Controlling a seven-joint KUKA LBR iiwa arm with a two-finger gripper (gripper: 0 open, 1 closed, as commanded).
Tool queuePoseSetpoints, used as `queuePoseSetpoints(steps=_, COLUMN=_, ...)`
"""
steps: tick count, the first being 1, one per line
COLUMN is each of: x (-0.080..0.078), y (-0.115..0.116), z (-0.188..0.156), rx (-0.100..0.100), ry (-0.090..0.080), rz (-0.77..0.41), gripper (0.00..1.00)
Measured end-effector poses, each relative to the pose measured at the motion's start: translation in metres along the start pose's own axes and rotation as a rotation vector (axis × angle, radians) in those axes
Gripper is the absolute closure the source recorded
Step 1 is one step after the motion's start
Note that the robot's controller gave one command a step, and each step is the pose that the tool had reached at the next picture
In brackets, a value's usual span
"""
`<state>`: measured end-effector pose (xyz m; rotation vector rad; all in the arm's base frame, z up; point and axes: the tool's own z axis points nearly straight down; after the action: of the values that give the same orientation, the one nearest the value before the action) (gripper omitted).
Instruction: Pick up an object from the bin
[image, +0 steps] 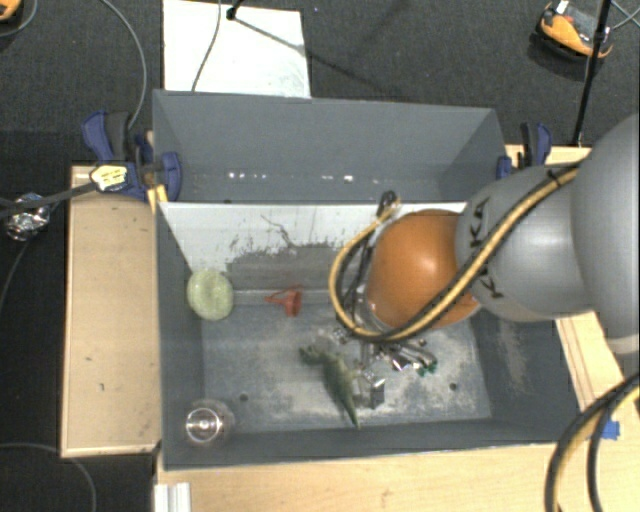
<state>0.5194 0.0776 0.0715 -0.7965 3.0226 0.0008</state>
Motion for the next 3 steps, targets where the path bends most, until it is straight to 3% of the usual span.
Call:
queuePoseSetpoints(steps=2, x=-0.0039, y=0.0056, z=0.0008, rx=0.001, ry=-0.003, rz=-0.045, gripper=0.0)
queuePoseSetpoints(steps=3, x=-0.0068, y=0.0095, z=0.0006, rx=0.001, ry=-0.007, rz=-0.121, gripper=1.0)
